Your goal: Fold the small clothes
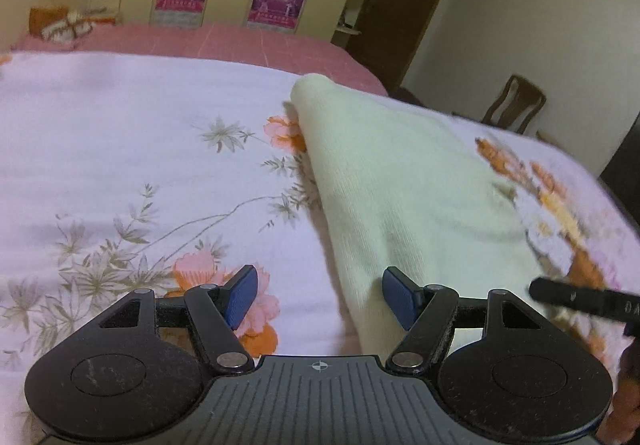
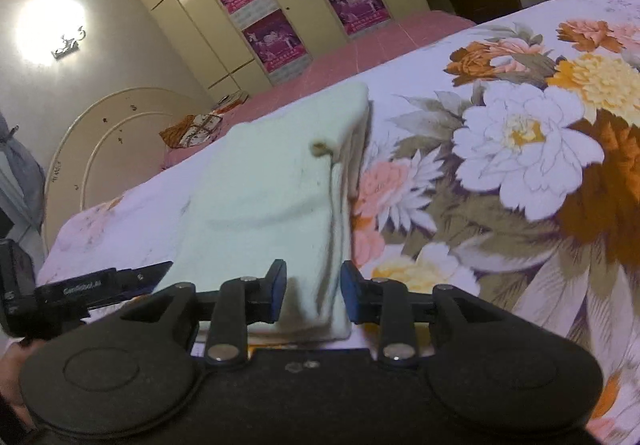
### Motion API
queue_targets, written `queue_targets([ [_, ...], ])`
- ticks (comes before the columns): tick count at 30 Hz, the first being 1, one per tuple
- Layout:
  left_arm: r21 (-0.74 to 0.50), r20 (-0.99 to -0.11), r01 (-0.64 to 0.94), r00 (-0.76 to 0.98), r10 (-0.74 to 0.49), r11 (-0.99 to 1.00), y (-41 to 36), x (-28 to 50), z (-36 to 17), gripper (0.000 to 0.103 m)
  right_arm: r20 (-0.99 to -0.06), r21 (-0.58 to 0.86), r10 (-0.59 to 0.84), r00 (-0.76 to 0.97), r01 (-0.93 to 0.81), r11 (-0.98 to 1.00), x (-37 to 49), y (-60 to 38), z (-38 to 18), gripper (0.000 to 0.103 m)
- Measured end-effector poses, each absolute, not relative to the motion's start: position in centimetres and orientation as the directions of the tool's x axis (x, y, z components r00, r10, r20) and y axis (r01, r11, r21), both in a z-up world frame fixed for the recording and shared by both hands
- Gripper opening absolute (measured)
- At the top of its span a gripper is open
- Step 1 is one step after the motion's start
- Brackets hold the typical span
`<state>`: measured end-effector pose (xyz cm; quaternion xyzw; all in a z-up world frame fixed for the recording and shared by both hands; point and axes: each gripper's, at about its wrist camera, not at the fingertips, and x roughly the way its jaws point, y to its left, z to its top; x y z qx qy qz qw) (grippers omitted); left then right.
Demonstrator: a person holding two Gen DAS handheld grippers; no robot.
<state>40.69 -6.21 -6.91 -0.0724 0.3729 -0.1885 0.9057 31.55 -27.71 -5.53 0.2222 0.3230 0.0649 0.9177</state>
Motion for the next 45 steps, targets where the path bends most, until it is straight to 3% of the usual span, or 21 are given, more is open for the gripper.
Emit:
queue_targets([
  [1, -0.263, -0.652, 0.290, 0.650, -0.391, 0.920, -6.2, 40.6, -6.7, 0.070, -0.568, 0.432, 0.250, 0.784, 0.026, 0.902, 31.7, -27.5, -5.5, 0.013],
  [2, -0.254, -0.658, 0.292, 0.647, -0.386, 0.922, -6.2, 40.4, -6.6, 0.070, -0.579, 0.414, 0.236, 0.780, 0.032, 0.910, 31.6, -27.2, -5.5, 0.008],
  [6, -0.261, -0.637, 0.290, 0.665, -0.390, 0.921, -5.8, 39.0, -5.3, 0.070, -0.610, 0.339, 0.180, 0.772, 0.048, 0.940, 30.9, -26.6, -5.0, 0.007],
  [9, -0.261, -0.636, 0.305, 0.659, -0.401, 0.916, -5.8, 37.8, -5.5, 0.070, -0.583, 0.330, 0.183, 0.791, 0.026, 0.944, 29.7, -26.4, -3.8, 0.008],
  [11, -0.251, -0.668, 0.293, 0.638, -0.384, 0.923, -6.0, 37.7, -6.4, 0.070, -0.592, 0.305, 0.169, 0.788, 0.025, 0.952, 29.3, -26.2, -3.5, 0.029],
  [13, -0.230, -0.660, 0.302, 0.649, -0.377, 0.925, -6.1, 37.6, -6.5, 0.070, -0.624, 0.306, 0.196, 0.756, 0.007, 0.952, 29.8, -25.8, -4.1, 0.022],
  [15, -0.210, -0.668, 0.310, 0.647, -0.367, 0.927, -6.3, 37.3, -6.2, 0.070, -0.654, 0.256, 0.174, 0.736, -0.001, 0.967, 30.0, -25.2, -4.8, 0.007],
  [18, -0.210, -0.634, 0.318, 0.675, -0.376, 0.925, -5.9, 36.5, -4.9, 0.070, -0.667, 0.214, 0.129, 0.734, 0.022, 0.977, 29.8, -25.7, -4.9, 0.006],
  [20, -0.222, -0.620, 0.323, 0.681, -0.389, 0.920, -5.9, 36.4, -4.5, 0.070, -0.654, 0.216, 0.122, 0.746, 0.030, 0.976, 29.5, -25.8, -4.0, 0.016],
  [24, -0.185, -0.673, 0.333, 0.643, -0.366, 0.925, -7.3, 37.1, -6.2, 0.070, -0.571, 0.267, 0.153, 0.807, 0.006, 0.964, 29.0, -25.6, -2.8, 0.030],
  [27, -0.172, -0.677, 0.340, 0.641, -0.362, 0.925, -7.3, 37.2, -6.1, 0.072, -0.681, 0.206, 0.128, 0.721, 0.021, 0.978, 30.9, -24.5, -4.9, 0.039],
  [29, -0.173, -0.683, 0.332, 0.637, -0.356, 0.927, -7.1, 37.3, -5.6, 0.073, -0.693, 0.215, 0.132, 0.708, 0.028, 0.976, 31.0, -24.8, -5.5, 0.045],
  [33, -0.137, -0.675, 0.312, 0.665, -0.319, 0.940, -7.0, 37.8, -4.8, 0.081, -0.646, 0.280, 0.141, 0.750, 0.061, 0.958, 30.3, -26.0, -3.7, 0.046],
  [37, -0.131, -0.670, 0.299, 0.677, -0.306, 0.945, -7.2, 39.0, -4.5, 0.081, -0.589, 0.299, 0.145, 0.795, 0.047, 0.953, 30.6, -26.3, -2.8, 0.047],
  [45, -0.112, -0.654, 0.329, 0.686, -0.319, 0.938, -8.2, 41.1, -3.7, 0.081, -0.586, 0.369, 0.167, 0.793, 0.077, 0.926, 34.2, -27.4, -2.8, 0.049],
])
